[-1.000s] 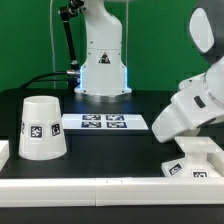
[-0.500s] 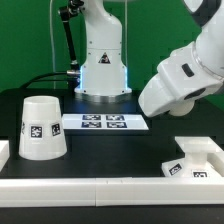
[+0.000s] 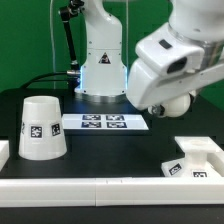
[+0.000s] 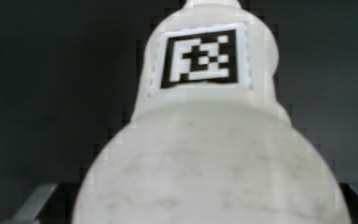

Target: Assemble lamp

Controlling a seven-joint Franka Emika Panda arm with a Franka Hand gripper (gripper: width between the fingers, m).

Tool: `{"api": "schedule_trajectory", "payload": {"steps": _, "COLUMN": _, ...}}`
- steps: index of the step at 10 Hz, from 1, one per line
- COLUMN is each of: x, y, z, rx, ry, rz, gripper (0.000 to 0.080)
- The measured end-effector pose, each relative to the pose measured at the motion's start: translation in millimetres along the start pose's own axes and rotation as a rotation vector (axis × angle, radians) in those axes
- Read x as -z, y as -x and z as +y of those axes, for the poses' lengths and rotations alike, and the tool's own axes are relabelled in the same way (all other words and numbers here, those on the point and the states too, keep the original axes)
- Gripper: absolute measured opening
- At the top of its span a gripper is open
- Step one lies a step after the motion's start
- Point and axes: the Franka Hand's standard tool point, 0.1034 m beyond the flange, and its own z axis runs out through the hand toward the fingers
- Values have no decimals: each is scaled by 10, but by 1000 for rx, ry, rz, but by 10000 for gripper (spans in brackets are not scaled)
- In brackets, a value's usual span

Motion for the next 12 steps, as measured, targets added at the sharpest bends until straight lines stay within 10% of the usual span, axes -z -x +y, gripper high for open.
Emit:
{"api": "schedule_trajectory", "payload": {"steps": 2, "x": 283, "y": -56, "z": 62, "rx": -12, "ry": 27, "rz": 102, "gripper": 577}}
{"api": "schedule_trajectory", "payload": {"steps": 7, "x": 303, "y": -102, "z": 244, "rx": -35, "ry": 97, "rz": 435, "gripper": 577}}
{"api": "schedule_trajectory", "payload": {"steps": 10, "x": 620, "y": -170, "z": 318, "rx": -60, "ry": 128, "rz": 562, "gripper": 577}}
{"api": "schedule_trajectory", "payload": {"steps": 12, "x": 775, "y": -220, "z": 454, "rx": -46, "ry": 204, "rz": 727, "gripper": 577}}
